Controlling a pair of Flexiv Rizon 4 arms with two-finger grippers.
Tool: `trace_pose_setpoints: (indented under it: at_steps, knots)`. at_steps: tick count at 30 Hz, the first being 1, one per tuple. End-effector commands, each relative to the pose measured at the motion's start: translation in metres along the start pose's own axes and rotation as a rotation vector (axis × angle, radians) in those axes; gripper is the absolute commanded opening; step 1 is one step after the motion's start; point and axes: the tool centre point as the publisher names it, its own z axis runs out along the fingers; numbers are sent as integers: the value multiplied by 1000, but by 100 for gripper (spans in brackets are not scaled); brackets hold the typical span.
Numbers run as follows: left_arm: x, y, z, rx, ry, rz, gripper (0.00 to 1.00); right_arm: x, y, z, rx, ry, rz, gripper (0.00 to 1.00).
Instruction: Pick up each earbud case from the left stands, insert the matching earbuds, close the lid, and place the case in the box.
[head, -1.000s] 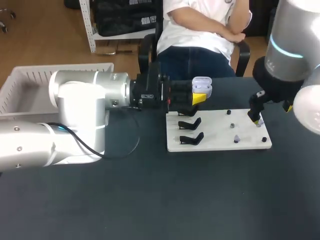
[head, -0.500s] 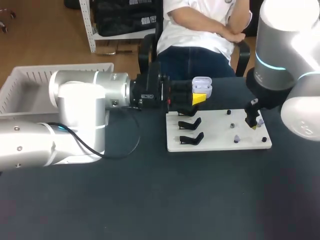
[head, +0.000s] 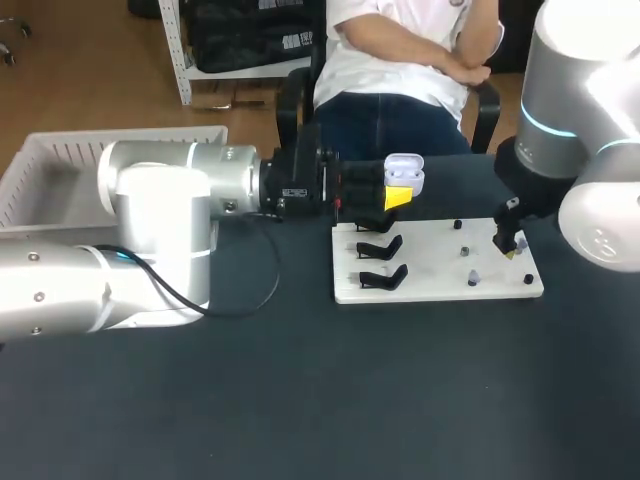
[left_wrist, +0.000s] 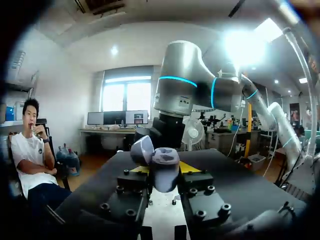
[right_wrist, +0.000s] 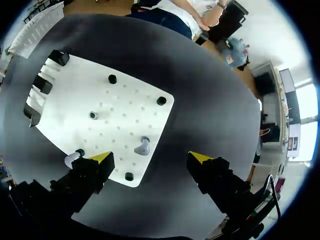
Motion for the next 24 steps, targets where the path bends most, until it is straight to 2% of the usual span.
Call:
trace_pose_setpoints:
  at_steps: [1,2,3,5,7,9,11,14,16,18,21,24]
  knots:
    - [1,-2,0,-7,-4,3,0,-5,3,4,0,13,-2,84]
    - [1,-2,0,-7,-4,3,0,-5,3,5,-5,16,-3,74]
    - [1,-2,0,-7,-4,3,0,-5,4,6,-8,19,-6,68]
    - [1,-2,0,-7,-4,3,0,-5,4,8,-15,17,1,70]
    - [1,-2,0,-7,-4,3,0,-5,3,9,-20,20,12,56]
    - [1,-2,0,-7,-4,3,0,-5,3,9,-21,19,15,55]
    - [1,-2,0,-7,-4,3,0,-5,4,8,-20,19,18,61]
    - [1,-2,0,-7,-4,3,0,-3,5,9,-25,21,25,53]
    - [1,-2,0,-7,-4,3,0,-3,6,9,-28,21,31,55]
    - [1,-2,0,-7,-4,3,0,-3,6,9,-28,21,35,50]
    - [1,-2,0,-7,-4,3,0,-3,7,10,-29,18,50,52]
    - [1,-2,0,-7,-4,3,0,-3,6,10,-31,18,52,50]
